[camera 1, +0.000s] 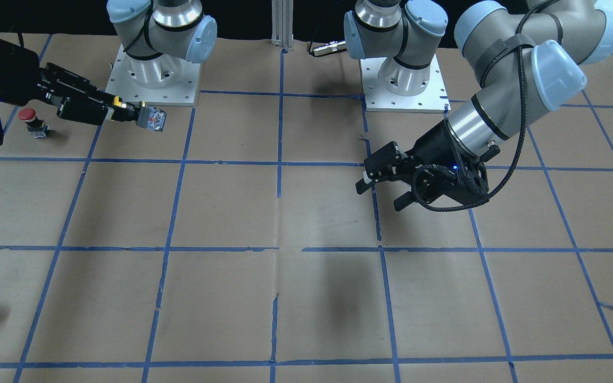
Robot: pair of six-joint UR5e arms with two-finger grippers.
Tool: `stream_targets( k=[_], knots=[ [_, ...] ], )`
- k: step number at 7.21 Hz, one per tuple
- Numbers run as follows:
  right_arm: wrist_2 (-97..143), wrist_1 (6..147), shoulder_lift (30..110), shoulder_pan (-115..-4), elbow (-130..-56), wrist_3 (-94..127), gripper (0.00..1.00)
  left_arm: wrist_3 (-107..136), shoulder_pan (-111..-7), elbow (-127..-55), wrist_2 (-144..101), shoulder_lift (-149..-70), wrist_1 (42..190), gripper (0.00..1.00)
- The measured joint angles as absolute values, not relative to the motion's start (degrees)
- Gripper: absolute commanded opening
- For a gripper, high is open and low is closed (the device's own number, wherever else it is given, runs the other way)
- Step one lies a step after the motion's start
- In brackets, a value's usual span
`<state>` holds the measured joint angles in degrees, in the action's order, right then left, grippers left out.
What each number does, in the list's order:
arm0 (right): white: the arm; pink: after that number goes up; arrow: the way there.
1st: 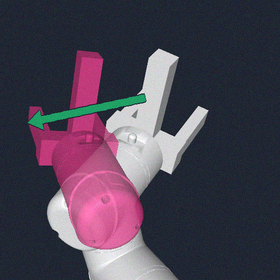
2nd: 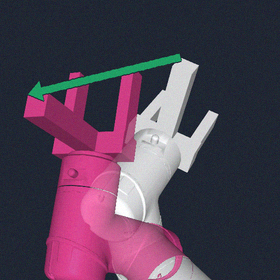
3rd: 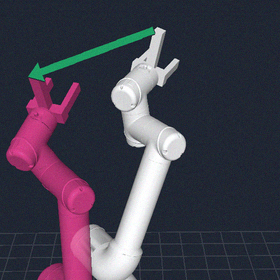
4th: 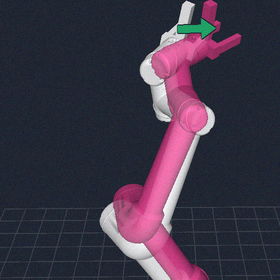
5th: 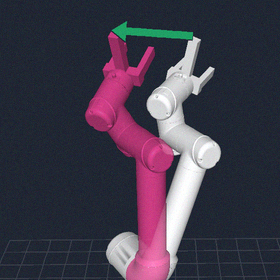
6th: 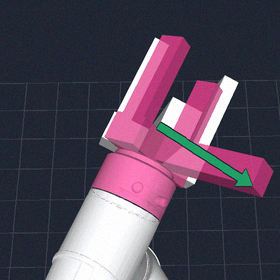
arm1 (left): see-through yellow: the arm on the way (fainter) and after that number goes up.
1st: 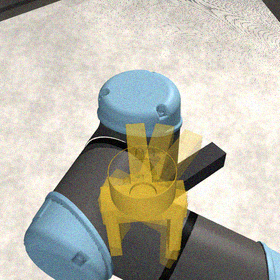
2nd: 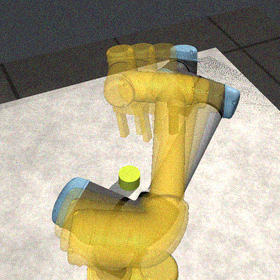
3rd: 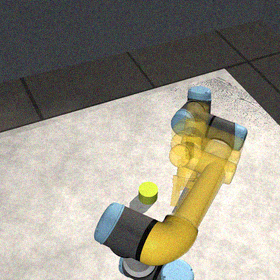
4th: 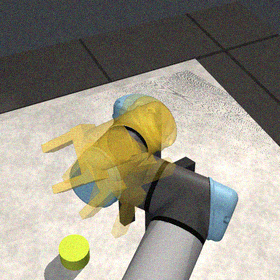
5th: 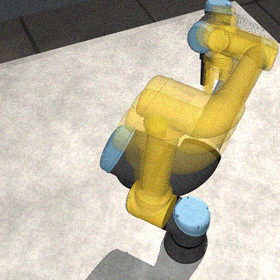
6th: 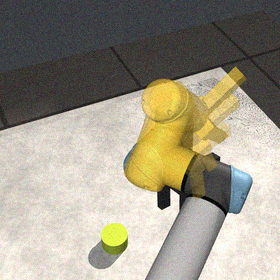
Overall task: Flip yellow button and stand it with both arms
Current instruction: 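Carry the button with the right gripper down toward the table while the left arm retracts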
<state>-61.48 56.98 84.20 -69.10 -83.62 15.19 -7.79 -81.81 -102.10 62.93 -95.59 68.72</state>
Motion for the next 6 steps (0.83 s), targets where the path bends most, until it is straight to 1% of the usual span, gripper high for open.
stream_targets(
  k=[2, 3, 5, 6],
  knots=[
    [-71.90, 58.11, 80.60, -66.42, -79.84, 2.98, 0.01, -7.64, -84.34, -96.40, 80.43, -96.09, 75.88, 1.00],
    [-78.08, 60.78, 79.56, -64.61, -79.19, -5.65, 0.01, -7.50, -86.59, -93.27, 87.51, -95.42, 80.72, 1.00],
    [-89.09, 70.42, 78.51, -62.98, -79.53, -22.37, 0.01, -7.18, -88.89, -87.25, 93.60, -94.09, 89.21, 1.00],
    [-92.22, 75.15, 78.33, -62.78, -79.86, -30.06, 0.01, -6.57, -89.06, -85.53, 93.99, -93.12, 92.18, 1.00]
  ],
)
